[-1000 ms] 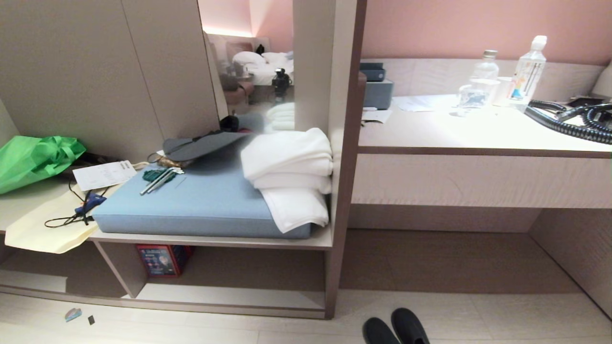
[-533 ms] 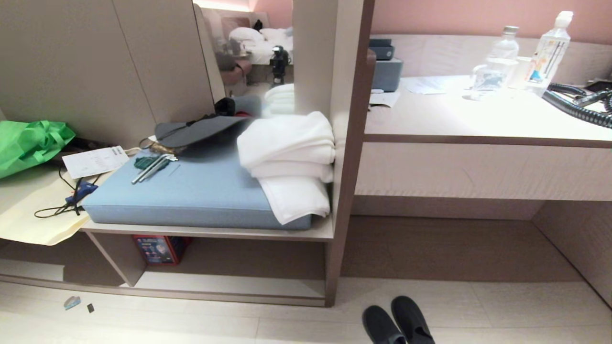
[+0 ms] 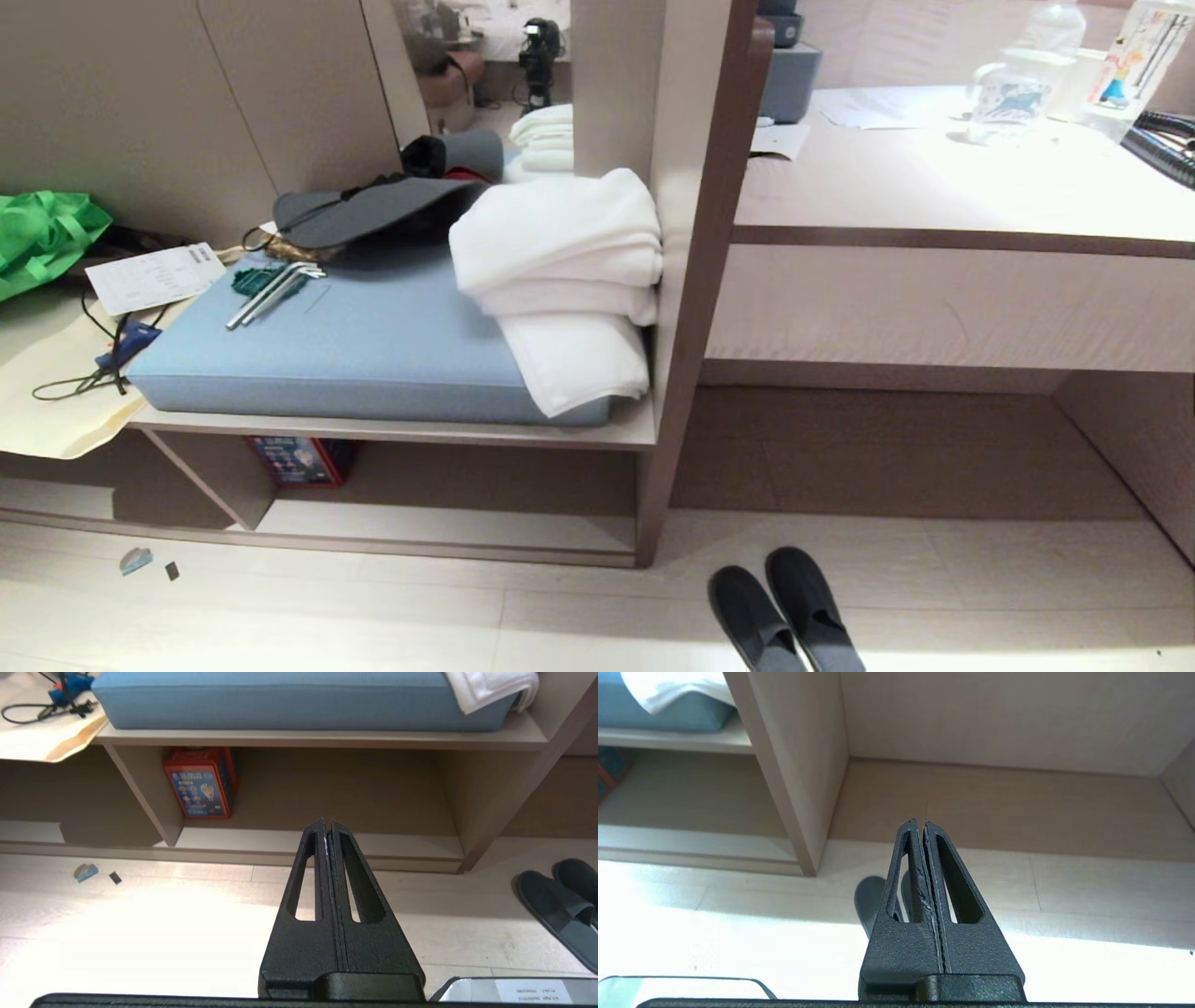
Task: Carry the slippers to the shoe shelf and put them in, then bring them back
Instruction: Pick up the slippers on the floor
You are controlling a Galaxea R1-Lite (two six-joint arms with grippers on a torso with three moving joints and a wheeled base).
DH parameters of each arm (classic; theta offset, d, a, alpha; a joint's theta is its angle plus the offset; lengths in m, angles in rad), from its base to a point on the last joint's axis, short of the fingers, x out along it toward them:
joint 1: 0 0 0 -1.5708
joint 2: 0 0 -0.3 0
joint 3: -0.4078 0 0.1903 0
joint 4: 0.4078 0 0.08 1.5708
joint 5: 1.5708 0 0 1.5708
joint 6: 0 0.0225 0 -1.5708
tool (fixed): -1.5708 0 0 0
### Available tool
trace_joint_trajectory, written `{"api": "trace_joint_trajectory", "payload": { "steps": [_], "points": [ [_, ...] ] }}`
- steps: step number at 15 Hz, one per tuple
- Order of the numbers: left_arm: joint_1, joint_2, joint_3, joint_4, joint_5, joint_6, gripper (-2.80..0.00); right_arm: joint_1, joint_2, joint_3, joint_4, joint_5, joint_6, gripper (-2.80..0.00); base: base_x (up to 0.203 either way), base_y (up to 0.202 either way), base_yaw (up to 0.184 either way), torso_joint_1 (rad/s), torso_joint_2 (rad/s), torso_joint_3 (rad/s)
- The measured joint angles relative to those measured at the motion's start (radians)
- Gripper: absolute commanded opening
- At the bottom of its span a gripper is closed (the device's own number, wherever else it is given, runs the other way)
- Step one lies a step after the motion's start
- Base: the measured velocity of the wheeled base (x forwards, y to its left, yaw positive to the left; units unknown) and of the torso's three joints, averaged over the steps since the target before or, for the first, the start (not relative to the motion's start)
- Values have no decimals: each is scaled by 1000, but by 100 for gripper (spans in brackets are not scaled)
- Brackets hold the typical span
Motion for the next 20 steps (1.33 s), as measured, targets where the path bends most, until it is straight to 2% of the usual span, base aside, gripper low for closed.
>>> {"api": "trace_joint_trajectory", "payload": {
  "steps": [20],
  "points": [
    [0, 0, 0, 0, 1, 0, -280, 0, 0, 0, 0, 0, -1, -280, 0, 0, 0, 3, 4, -197]
  ]
}}
